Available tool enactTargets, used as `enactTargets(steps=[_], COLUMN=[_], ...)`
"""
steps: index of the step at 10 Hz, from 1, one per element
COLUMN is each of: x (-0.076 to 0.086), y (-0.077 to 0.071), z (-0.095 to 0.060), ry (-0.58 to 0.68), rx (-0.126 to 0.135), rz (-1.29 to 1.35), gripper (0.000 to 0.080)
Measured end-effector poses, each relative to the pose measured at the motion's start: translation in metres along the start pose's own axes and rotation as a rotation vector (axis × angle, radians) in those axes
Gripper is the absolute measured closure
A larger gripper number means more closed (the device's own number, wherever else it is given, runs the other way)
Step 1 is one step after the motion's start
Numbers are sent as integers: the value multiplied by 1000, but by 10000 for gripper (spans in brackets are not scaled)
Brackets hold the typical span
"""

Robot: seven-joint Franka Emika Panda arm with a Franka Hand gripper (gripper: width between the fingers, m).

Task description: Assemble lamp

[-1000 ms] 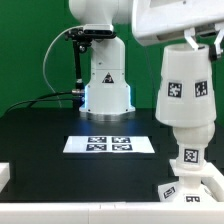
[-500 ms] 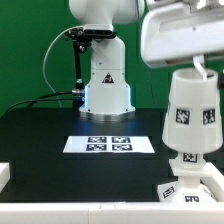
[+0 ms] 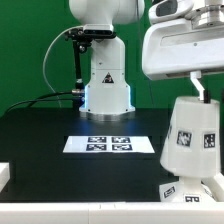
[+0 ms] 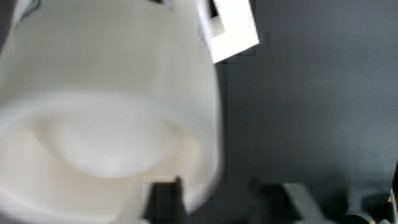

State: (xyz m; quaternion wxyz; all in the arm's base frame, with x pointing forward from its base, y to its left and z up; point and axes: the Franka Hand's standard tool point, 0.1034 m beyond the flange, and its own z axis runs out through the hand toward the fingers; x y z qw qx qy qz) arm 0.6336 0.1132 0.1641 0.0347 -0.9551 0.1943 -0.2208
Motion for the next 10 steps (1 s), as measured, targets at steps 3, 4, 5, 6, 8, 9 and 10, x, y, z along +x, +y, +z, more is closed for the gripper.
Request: enactTargets(steps=[3, 4, 5, 6, 8, 9, 10], x=[4, 11, 17, 24, 27, 25, 25], y=[-2, -1, 7, 19, 29, 28, 28], z=[-7, -17, -27, -37, -43, -42, -41], ry=[2, 8, 13, 18, 10, 8, 8], rx=[10, 22, 33, 43, 41, 40, 40], rz=[-2, -28, -41, -58, -57, -60, -60], gripper=[224, 224, 122, 106, 101, 101, 100])
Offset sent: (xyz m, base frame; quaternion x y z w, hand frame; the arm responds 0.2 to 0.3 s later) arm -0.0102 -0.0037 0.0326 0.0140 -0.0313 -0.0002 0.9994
